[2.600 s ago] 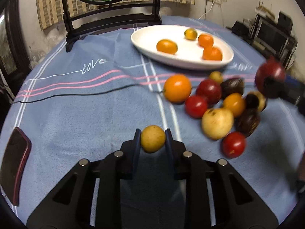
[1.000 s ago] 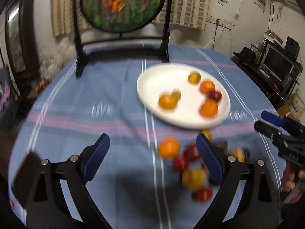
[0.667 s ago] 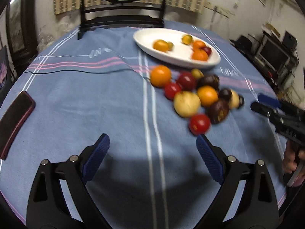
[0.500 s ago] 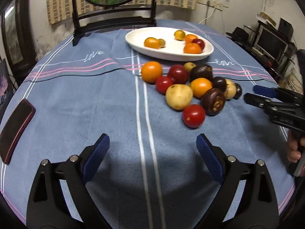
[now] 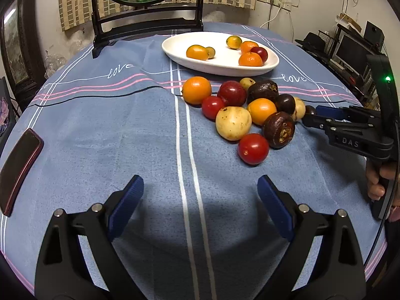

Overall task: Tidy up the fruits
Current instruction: 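Grasp the dark purple plum with the right tool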

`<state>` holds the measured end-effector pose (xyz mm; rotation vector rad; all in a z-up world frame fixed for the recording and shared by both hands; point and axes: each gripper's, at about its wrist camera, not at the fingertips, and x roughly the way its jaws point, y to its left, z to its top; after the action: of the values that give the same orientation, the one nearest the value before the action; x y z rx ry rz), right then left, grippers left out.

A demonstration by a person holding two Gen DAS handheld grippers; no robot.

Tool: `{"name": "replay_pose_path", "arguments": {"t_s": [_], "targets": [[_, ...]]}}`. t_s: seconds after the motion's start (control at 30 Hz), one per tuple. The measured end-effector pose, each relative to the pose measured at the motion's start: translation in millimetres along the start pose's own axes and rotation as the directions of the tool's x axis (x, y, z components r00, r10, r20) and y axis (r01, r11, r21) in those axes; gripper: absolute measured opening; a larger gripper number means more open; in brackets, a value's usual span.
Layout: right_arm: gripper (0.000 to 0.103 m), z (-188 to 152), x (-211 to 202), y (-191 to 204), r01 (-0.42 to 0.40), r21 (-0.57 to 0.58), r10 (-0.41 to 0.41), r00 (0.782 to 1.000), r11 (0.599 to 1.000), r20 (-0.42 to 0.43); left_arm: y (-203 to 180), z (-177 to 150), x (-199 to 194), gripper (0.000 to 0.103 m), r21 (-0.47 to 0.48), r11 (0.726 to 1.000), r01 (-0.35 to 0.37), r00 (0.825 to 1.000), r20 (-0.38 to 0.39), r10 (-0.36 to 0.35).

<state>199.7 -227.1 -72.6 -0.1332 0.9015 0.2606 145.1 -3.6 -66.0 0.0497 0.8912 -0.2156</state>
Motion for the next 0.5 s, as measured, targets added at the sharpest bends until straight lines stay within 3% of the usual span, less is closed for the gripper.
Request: {"name": "replay_pose_path", "arguments": {"t_s": [0.3,0.43,0.5], "targets": [[0.032,-2.1,3.2,2.4,-0.011,-0.006,0.011,1.0,1.0,-0.003,-2.5,0.1,2.0,0.094,0.012,1.0,-0.008,1.0,-0.012,0.008],[0.03,-3.7,-8.0,-2.5,-0.025,0.023,0.024,0.999,0.999,0.047,-2.9,1.4,3.3,0.093,0.014,1.0,0.008,1.0,-0.014,-0.008],[0.03,-4.6,-14.9,-6.0,-0.039,0.045,0.036,0.997,0.998,0.074,-5.7,4.0,2.8,0.087,0.012,0.999,0.04,0.999,-0.003,-0.04]]}}
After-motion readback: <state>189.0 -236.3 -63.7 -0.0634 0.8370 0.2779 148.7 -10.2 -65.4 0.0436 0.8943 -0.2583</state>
